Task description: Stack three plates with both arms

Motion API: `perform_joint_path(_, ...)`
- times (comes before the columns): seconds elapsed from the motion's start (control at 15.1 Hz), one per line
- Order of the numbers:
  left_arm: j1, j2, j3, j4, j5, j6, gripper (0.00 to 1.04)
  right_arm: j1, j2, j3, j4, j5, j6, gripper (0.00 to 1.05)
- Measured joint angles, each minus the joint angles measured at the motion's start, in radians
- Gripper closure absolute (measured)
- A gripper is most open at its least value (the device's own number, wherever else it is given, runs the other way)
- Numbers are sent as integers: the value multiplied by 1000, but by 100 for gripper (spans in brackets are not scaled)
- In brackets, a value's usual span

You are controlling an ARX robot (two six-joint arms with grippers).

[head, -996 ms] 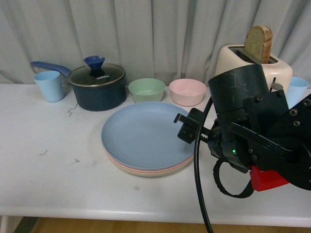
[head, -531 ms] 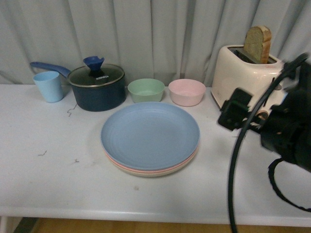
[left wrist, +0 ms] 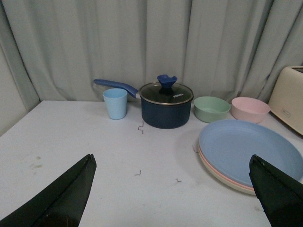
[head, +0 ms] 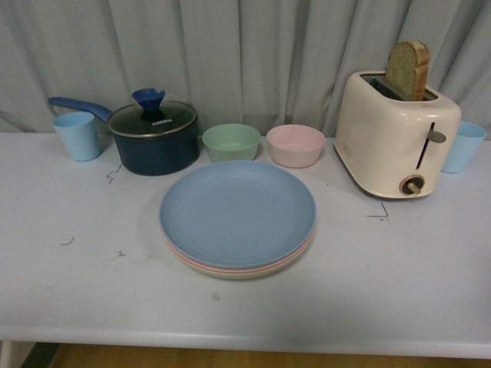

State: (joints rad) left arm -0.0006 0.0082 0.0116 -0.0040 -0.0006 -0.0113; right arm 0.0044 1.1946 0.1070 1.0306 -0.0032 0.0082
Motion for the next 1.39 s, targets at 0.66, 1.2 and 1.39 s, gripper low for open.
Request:
perform_joint_path(0.66,0,0,0,1,0,0,7,-5,-568,-95,-420,3,-2,103)
perform_joint_path(1.2,0,0,0,0,0,0,7,-5,-862,-95,-697,3,-2,103)
perform_joint_path(1.39,0,0,0,0,0,0,7,-5,-938,-95,-771,3,-2,103)
